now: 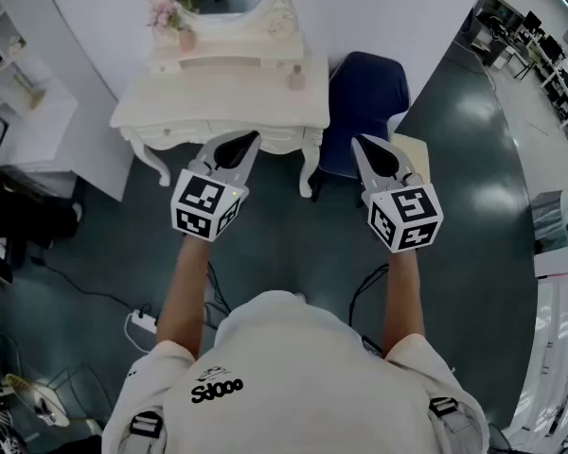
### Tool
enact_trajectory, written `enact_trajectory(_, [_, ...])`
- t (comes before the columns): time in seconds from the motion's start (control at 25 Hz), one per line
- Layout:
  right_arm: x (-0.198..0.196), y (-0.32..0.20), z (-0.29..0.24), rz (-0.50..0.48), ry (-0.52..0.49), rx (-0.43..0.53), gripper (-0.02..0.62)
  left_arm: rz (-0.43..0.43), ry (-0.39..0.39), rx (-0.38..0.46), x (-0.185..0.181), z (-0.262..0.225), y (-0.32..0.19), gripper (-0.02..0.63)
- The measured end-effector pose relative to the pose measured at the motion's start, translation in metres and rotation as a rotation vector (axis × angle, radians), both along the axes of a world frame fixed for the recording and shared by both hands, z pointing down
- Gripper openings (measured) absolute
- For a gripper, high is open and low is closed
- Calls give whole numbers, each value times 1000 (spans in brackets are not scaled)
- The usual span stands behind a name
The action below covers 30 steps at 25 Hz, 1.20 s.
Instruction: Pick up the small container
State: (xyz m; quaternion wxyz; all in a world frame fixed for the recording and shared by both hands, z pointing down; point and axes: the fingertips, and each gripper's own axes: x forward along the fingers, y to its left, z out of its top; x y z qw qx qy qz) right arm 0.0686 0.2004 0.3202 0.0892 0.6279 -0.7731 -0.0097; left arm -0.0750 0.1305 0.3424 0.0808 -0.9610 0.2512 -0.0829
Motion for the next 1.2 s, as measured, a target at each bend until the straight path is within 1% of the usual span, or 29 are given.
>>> enact_trajectory(0.16, [8,-3,1,-3,-9,-2,2,-6,1,-12,8,3,-3,17])
enact_trajectory(0.32, [21,-3,6,-26,-53,-9,2,-19,4,-27,20,7,-4,17])
enact_trajectory(0.52, [38,-5,13,-47,-60,-18,2,-25,0,-39,36,11,2,17])
enact_trajectory(0.68, [40,-11,22,-92,-124,-51,2,-47,0,-49,36,15,5,17])
enact_trajectory(0.8, [39,-19,27,-115,-129,-70,2,-56,-13,-60,36,23,0,17])
enact_trajectory(1.0, [38,-44,35,-144,-104,-87,2,-51,-2,-79,42,28,-23,17])
enact_trajectory(1.2, [47,-89,45,-121,-117,-86,2,-20,9,-100,51,41,-70,17])
